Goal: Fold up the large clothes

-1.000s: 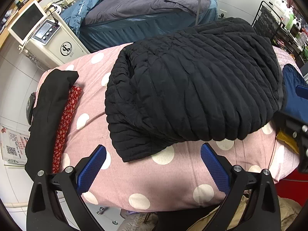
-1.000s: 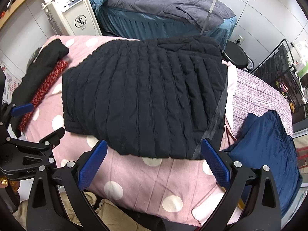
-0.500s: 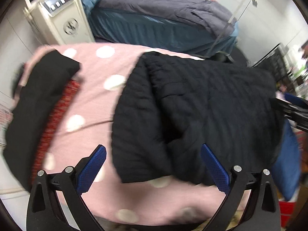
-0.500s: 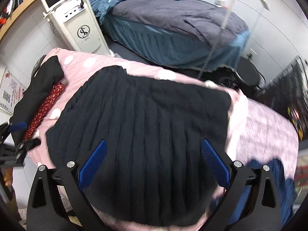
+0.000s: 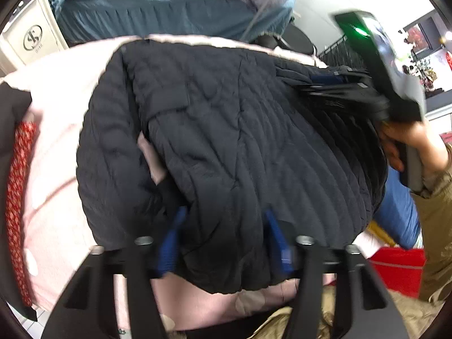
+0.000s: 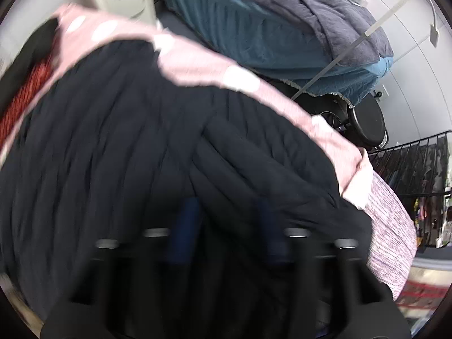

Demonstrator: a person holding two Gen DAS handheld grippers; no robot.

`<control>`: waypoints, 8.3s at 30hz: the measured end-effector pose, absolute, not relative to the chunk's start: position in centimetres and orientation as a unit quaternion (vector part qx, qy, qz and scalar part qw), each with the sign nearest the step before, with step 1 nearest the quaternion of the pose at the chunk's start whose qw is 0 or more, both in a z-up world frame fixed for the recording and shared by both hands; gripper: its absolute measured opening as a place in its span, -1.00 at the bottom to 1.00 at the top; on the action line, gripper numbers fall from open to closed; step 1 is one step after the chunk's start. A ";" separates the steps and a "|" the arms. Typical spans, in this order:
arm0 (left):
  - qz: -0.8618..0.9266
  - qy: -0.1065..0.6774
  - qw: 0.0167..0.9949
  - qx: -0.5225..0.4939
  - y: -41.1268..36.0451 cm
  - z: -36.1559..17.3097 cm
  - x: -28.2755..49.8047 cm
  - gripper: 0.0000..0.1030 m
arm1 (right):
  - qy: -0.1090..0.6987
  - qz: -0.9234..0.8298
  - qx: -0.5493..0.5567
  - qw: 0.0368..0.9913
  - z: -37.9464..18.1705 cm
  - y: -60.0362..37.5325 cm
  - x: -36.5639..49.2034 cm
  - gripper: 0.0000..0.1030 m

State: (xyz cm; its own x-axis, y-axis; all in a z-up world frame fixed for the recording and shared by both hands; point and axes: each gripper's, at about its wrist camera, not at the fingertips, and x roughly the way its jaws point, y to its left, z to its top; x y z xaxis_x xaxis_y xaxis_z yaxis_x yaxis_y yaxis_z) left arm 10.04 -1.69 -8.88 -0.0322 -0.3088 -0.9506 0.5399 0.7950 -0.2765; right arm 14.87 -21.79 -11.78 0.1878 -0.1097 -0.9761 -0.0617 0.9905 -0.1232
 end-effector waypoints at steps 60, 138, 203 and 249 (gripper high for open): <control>-0.206 0.672 0.703 0.110 1.5 -19.9 7.3 -0.48 | 0.588 -0.057 0.176 0.788 -18.2 -32.5 6.5 -0.89; -0.186 0.560 0.804 0.068 7.1 -5.2 8.6 0.78 | 0.632 0.349 -0.194 0.664 -18.4 10.7 -6.6 -0.76; -0.108 0.635 0.760 0.092 15.9 -12.9 3.0 -0.83 | 0.561 -0.134 0.186 0.795 -11.5 -25.3 -16.0 -0.90; -0.192 0.678 0.709 0.027 16.1 -18.4 -2.2 -0.76 | 0.611 -0.017 0.345 0.712 -21.2 -22.9 -20.5 -0.79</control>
State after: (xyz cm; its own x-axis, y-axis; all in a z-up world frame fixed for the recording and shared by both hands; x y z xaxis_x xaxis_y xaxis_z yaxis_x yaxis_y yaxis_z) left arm -2.22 16.10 -18.44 0.0055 -0.2356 -0.9718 0.3090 0.9247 -0.2225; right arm -20.47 -22.91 -21.21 0.2525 0.3973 -0.8822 0.4457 0.7615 0.4705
